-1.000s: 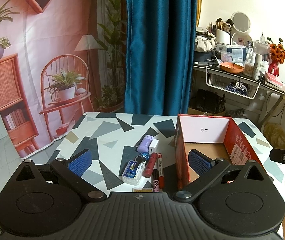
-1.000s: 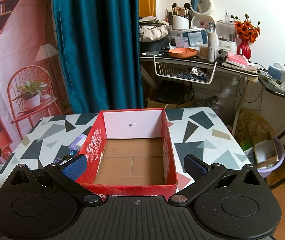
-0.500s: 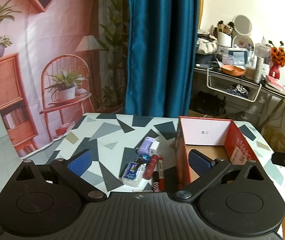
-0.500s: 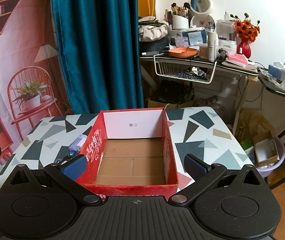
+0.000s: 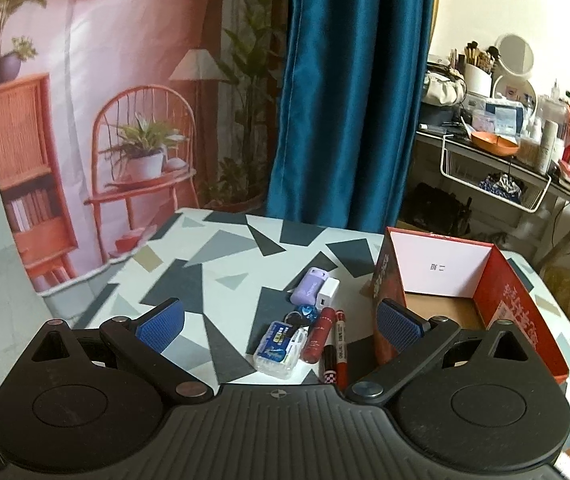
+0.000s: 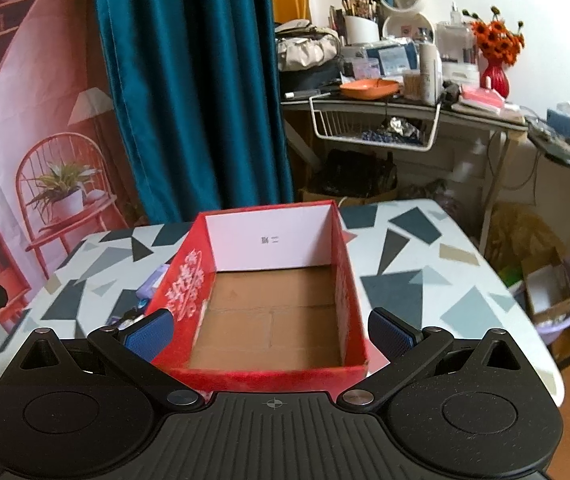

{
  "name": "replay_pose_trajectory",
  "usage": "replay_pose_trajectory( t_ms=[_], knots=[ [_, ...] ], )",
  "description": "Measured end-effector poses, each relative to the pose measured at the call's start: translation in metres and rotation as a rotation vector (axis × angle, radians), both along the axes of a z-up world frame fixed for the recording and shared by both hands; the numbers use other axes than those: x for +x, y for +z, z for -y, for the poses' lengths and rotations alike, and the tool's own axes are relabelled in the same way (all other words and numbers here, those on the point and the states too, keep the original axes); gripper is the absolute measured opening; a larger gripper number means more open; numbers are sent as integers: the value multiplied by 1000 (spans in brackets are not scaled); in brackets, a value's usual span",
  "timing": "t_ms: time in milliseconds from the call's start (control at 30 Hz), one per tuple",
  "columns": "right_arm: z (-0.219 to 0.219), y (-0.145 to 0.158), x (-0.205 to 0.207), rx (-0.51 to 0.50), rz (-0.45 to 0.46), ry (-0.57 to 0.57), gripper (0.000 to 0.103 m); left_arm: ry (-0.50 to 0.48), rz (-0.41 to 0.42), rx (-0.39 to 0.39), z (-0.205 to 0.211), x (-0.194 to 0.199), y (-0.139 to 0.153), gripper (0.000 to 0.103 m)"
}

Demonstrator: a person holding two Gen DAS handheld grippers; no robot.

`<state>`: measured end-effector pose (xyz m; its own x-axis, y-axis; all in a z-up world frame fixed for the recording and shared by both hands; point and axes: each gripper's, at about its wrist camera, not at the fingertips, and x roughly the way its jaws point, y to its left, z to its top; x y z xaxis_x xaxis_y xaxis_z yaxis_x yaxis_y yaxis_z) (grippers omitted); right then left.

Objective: Organize rigid objects
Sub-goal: 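Move the left tool down to the pink-and-black checkered pen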

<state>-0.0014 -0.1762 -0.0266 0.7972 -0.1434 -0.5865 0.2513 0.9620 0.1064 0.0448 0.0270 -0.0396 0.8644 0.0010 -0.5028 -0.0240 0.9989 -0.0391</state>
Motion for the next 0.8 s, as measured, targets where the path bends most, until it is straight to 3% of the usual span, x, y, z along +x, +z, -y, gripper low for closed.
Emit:
replay_pose_trajectory(
  t_ms=[333, 633, 800],
  knots=[
    [32, -42, 41, -74, -41, -51, 102, 52, -62, 29, -15, 46, -36, 103],
    [41, -76, 70, -176, -105, 3, 96, 32, -117, 27, -17, 74, -58, 103],
    [54, -87, 79, -116, -134, 3, 94, 24, -128, 20, -19, 83, -65, 103]
  ],
)
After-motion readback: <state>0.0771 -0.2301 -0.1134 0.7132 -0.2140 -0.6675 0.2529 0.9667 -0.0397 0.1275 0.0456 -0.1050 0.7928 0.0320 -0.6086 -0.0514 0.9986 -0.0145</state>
